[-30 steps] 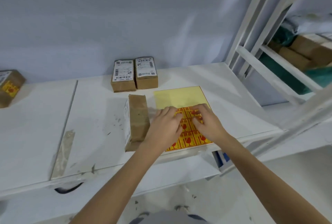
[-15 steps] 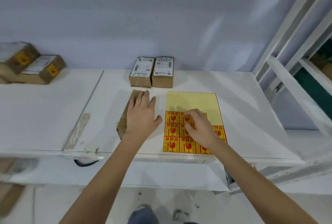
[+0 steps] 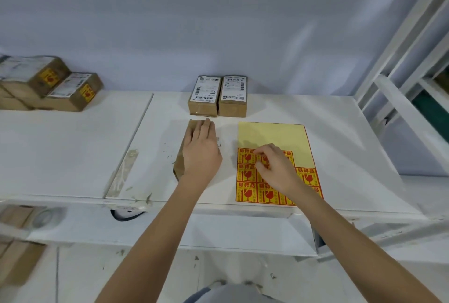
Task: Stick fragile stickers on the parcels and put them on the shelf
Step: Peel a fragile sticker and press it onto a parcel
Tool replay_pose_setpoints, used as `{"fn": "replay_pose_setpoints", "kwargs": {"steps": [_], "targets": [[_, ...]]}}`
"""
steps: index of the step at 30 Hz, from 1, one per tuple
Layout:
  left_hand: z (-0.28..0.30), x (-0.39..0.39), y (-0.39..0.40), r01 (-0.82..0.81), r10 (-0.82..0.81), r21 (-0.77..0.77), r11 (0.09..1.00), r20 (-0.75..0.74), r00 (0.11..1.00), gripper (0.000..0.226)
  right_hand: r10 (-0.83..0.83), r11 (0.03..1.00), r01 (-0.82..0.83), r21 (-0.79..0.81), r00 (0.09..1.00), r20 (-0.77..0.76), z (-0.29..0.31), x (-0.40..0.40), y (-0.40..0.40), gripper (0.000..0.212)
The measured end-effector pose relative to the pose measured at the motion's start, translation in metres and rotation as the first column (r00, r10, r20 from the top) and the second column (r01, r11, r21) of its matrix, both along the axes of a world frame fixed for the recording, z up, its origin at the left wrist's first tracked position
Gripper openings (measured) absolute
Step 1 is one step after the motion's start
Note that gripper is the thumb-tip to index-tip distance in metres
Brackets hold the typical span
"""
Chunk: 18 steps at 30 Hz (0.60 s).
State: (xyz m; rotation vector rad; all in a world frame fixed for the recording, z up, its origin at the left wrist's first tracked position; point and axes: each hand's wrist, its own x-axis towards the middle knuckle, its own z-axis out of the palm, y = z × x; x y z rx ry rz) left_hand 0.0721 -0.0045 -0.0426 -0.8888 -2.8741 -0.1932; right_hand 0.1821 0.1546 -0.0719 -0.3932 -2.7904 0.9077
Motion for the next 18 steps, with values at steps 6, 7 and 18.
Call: {"fn": "replay_pose_setpoints", "kwargs": {"steps": [6,7,18], "targets": [[0.005,0.004,0.002,0.008,-0.015,-0.209,0.978,-0.03,0.999,0.062,-0.04,0.999,0.04,0.025,0.999,0.026,-0.006,0.005,-0.001,0.027],[0.006,0.004,0.003,0.003,-0.011,-0.239,0.971,-0.033,0.999,0.061,-0.053,0.998,0.052,0.034,0.998,0.022,-0.006,0.007,0.0,0.027],[-0.036,0.068,0.064,0.363,-0.358,-0.04,0.931,0.104,0.928,0.055,-0.348,0.913,0.31,0.264,0.931,0.11,-0.011,0.019,0.051,0.042]]}}
